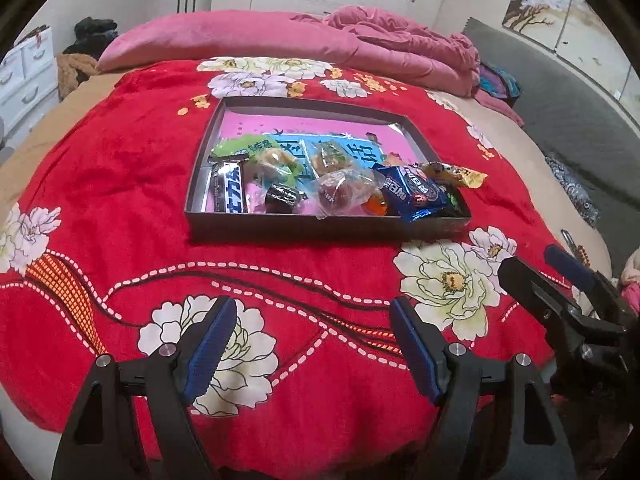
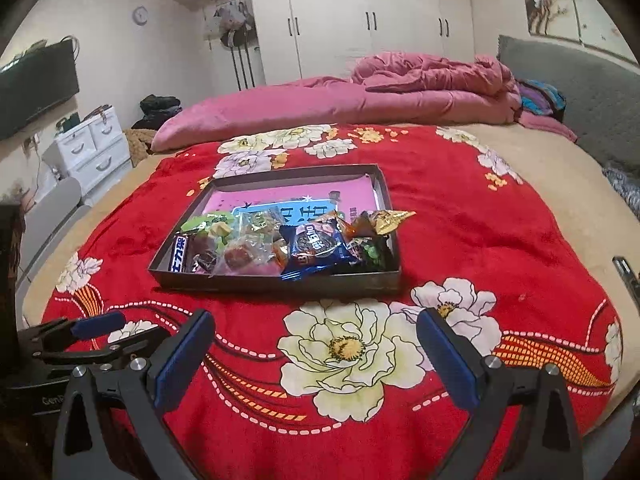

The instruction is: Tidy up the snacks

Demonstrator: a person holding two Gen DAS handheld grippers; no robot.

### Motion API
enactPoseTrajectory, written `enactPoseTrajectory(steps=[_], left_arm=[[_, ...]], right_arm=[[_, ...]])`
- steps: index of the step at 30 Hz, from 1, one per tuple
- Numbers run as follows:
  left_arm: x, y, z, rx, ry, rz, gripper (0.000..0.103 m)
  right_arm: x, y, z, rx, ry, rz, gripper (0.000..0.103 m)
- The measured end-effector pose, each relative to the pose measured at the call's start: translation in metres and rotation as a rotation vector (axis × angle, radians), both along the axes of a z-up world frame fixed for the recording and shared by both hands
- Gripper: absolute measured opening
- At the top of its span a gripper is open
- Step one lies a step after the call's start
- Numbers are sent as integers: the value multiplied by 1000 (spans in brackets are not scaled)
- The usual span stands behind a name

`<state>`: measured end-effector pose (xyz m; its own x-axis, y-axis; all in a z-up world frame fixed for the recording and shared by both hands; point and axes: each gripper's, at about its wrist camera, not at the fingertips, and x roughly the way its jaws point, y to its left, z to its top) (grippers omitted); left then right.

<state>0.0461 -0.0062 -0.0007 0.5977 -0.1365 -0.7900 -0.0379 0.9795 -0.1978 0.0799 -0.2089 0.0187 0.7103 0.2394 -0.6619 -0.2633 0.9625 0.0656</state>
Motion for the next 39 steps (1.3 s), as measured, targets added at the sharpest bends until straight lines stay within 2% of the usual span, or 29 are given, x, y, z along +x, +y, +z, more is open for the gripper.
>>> enactPoseTrajectory(steps=[12,39], left_arm=[[1,3,-2,4,12,10,80],[2,6,-2,10,12,20,80]], right_arm=[[6,-4,-7,10,35,-11,102],[5,-2,-7,-4,33,-10,102]])
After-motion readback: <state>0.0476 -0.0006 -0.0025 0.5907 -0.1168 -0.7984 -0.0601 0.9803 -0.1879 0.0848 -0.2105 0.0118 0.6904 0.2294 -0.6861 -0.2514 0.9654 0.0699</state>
